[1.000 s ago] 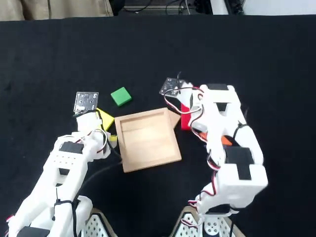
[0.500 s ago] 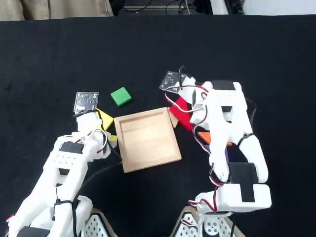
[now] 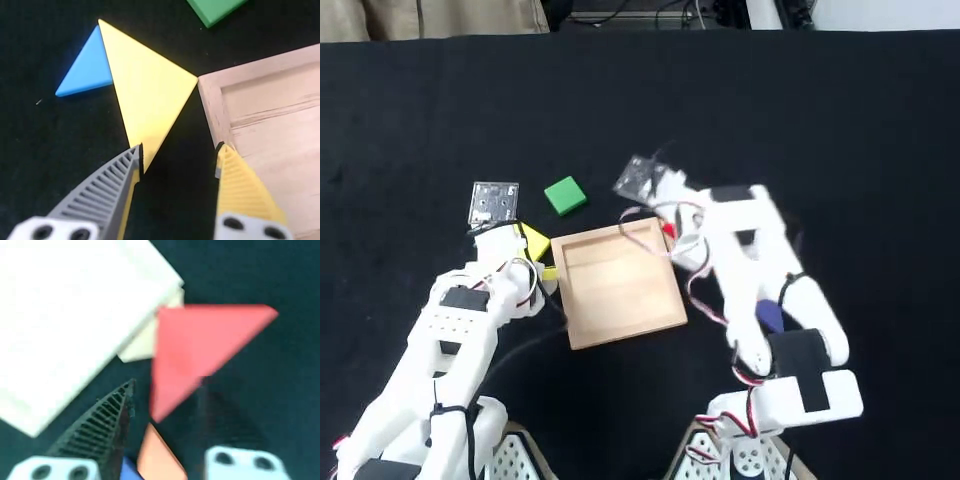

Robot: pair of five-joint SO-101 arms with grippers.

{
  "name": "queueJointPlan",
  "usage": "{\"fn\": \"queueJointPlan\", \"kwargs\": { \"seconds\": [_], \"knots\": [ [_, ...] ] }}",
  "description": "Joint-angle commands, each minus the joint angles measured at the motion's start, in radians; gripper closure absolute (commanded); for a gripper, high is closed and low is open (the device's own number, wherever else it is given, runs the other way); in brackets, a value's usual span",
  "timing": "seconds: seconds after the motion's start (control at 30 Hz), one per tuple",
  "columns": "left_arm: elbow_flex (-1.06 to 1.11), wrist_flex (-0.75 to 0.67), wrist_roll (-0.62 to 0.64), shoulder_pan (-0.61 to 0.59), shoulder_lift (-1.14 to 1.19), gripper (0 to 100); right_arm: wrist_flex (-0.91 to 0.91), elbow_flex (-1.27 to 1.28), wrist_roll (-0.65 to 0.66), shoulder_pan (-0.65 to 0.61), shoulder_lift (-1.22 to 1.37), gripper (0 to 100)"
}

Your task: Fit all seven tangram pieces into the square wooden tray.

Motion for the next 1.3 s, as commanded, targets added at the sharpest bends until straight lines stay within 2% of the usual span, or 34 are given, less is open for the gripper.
{"fn": "queueJointPlan", "kwargs": {
  "seconds": [0.0,0.1,0.33,0.5,0.6,0.8,1.03,1.27],
  "knots": [
    [-0.041,-0.012,-0.008,0.004,-0.005,75,-0.147,0.081,0.008,-0.052,-0.045,63.2],
    [-0.041,-0.012,-0.008,0.005,-0.005,75,-0.236,0.104,0.014,-0.052,-0.045,66.2],
    [-0.042,-0.012,-0.008,0.010,-0.005,75,-0.276,0.067,0.018,-0.005,-0.021,67.7],
    [-0.041,-0.012,-0.008,0.008,-0.005,75,-0.258,0.001,0.018,0.028,0.071,68.0],
    [-0.041,-0.012,-0.008,0.007,-0.005,75,-0.175,-0.056,0.023,0.043,0.091,68.0],
    [-0.041,-0.012,-0.008,0.010,-0.005,75,-0.129,-0.074,0.109,0.066,0.096,68.1],
    [-0.041,-0.014,-0.008,0.010,-0.005,75,-0.129,-0.096,0.109,0.075,0.094,83.5],
    [-0.041,-0.014,-0.008,0.010,-0.005,75,-0.152,-0.094,0.109,0.077,0.094,84.7]
  ]
}}
